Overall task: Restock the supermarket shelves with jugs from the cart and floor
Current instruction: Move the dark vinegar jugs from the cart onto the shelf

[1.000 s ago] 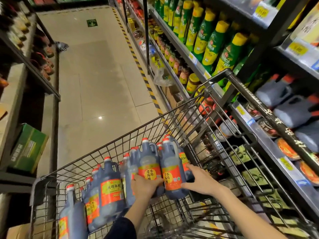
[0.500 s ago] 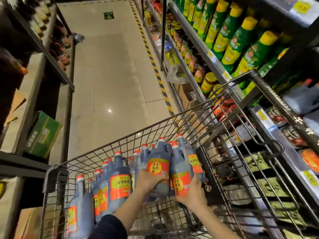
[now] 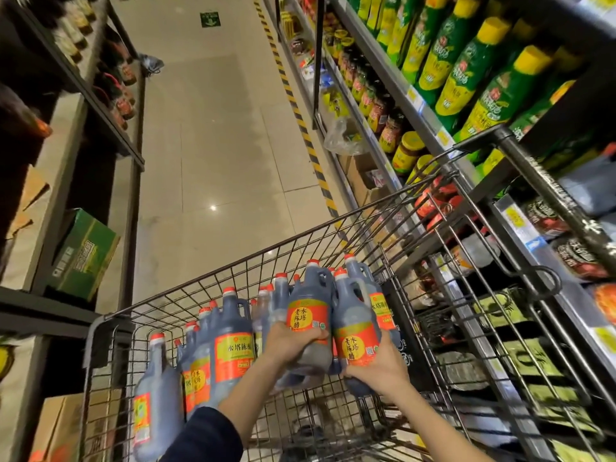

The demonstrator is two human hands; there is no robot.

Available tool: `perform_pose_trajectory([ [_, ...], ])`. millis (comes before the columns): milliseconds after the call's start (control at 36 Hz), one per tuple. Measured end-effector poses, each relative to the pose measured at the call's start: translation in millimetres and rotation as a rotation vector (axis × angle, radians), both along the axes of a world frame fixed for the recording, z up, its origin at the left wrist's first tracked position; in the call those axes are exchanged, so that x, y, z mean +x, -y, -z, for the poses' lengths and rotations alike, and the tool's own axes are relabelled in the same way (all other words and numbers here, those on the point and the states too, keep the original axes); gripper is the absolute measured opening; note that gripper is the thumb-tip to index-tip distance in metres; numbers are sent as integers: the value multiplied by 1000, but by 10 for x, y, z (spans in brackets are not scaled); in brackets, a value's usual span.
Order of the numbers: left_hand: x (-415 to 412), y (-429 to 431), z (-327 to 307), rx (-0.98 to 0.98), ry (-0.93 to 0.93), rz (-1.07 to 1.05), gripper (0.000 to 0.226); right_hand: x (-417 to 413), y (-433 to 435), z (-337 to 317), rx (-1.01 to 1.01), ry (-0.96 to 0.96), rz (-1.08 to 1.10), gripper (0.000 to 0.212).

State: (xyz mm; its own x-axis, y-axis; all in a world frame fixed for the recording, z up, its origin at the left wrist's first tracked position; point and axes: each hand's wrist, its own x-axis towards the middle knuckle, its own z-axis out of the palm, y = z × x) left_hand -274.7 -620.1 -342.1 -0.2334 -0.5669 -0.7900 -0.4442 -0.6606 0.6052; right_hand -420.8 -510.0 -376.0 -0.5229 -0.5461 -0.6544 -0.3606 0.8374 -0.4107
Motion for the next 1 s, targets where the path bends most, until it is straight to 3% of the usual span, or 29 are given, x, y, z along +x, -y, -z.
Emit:
perform_pose_trajectory([
  [167,5,-39,-10,38,-9,-105,38,-34,-4,-28,-58,108,141,93],
  [333,50,-109,-121,84,-64,-178,64,20,9,-147,-138,197,286,97],
  [417,67,-153,-227,71,-103,-187,54,-8,17,-286,-207,206,300,84],
  [528,44,-129,-383,-17,-129,-120,62,-67,13,-513,-312,245,345,94],
  [611,-15,-77,-518,-91,-158,-67,81,-119,-2,-697,-403,269,389,97],
  [750,-192,-48,-812,-176,-243,-78,73,-250,-63,-1081,-551,224,422,101],
  [861,-379,-67,-1089,-212,-368,-58,46,-370,-177,-1445,-647,169,462,102],
  [1000,-607,-162,-1468,-340,-422,17,65,-514,-445,-1887,-819,89,514,87],
])
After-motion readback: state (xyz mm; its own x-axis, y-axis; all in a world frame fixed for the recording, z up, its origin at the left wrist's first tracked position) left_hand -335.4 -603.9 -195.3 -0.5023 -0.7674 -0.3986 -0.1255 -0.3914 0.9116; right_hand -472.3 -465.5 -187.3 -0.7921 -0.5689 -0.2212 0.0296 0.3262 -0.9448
